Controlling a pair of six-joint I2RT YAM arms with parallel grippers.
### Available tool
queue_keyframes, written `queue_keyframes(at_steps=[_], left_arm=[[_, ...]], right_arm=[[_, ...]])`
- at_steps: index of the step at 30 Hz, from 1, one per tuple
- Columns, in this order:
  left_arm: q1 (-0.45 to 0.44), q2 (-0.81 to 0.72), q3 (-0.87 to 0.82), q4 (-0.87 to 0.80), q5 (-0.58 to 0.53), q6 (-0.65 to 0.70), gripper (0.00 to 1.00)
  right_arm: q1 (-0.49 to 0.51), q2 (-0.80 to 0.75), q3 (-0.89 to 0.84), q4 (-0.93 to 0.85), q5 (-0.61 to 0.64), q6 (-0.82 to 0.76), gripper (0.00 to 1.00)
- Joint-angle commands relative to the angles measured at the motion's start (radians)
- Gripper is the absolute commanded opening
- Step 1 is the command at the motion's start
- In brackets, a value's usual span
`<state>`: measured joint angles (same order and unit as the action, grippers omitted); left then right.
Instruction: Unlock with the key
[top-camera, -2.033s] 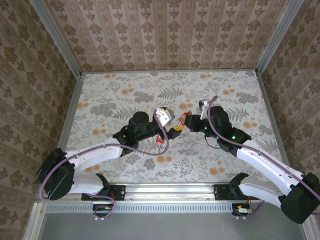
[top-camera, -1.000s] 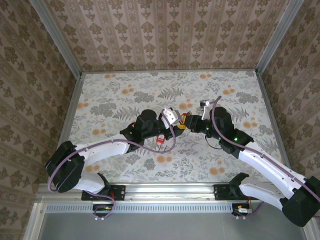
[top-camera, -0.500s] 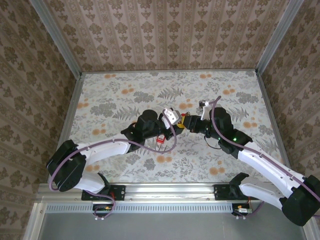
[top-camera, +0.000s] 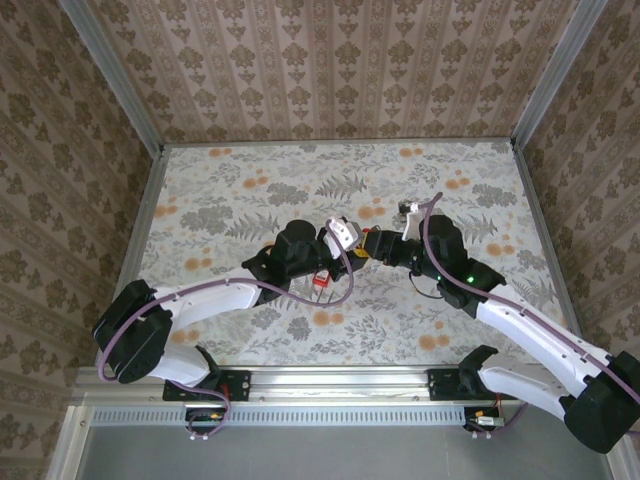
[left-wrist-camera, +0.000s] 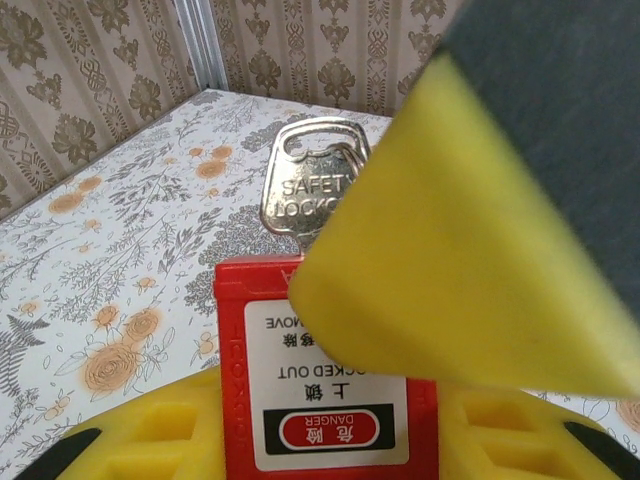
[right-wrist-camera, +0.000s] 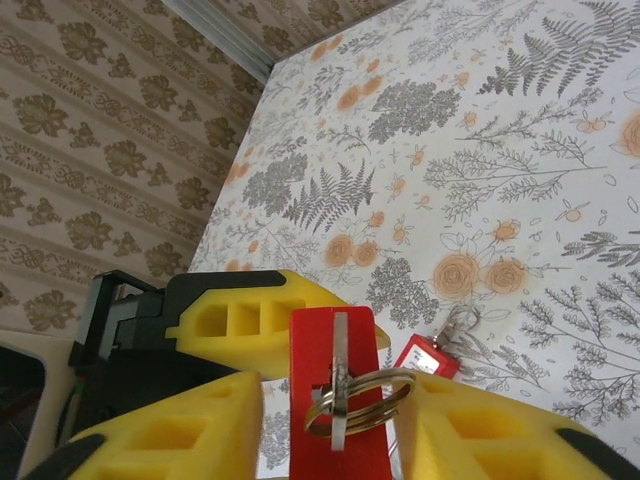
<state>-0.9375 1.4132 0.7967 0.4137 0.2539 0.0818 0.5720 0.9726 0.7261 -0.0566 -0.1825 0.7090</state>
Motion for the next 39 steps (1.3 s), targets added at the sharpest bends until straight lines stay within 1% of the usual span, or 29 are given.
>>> queue_keyframes(at_steps=[1,5,7,12,17,22,24,28,32,37,39], left_arm=[[-0.008,-0.003,0.025,0.003,-0.005,0.012,0.23],[-0.008,-0.005,0.026,-0.013,-0.026,0.023,0.23],[-0.009,-0.007,0.025,-0.025,-0.040,0.034,0.23],[-0.012,-0.016,0.016,-0.023,-0.078,0.056,0.22],[-0.031,-0.034,0.002,-0.004,-0.183,0.116,0.21],[-0.056,-0.056,-0.010,0.018,-0.286,0.202,0.21],[-0.068,-0.060,-0.006,0.005,-0.309,0.231,0.21],[-0.072,-0.075,-0.013,0.004,-0.303,0.233,0.21],[-0.075,-0.078,-0.012,-0.004,-0.299,0.230,0.21],[-0.080,-0.073,-0.010,-0.010,-0.304,0.232,0.21],[-0.083,-0.069,-0.007,-0.013,-0.310,0.241,0.20]], right_arm=[[-0.001,-0.039,0.033,-0.030,0.046,-0.027,0.46],[-0.011,-0.078,0.069,-0.126,0.138,-0.071,0.55],[-0.031,-0.093,0.077,-0.159,0.155,-0.080,0.58],[-0.066,-0.096,0.097,-0.213,0.146,-0.107,0.58],[-0.089,-0.073,0.133,-0.237,0.091,-0.122,0.56],[-0.089,-0.023,0.160,-0.202,-0.024,-0.161,0.53],[-0.089,-0.010,0.163,-0.171,-0.064,-0.183,0.53],[-0.093,0.024,0.175,-0.154,-0.072,-0.210,0.53],[-0.096,0.056,0.185,-0.136,-0.091,-0.210,0.48],[-0.096,0.073,0.190,-0.123,-0.080,-0.190,0.34],[-0.096,0.077,0.187,-0.112,-0.078,-0.174,0.31]])
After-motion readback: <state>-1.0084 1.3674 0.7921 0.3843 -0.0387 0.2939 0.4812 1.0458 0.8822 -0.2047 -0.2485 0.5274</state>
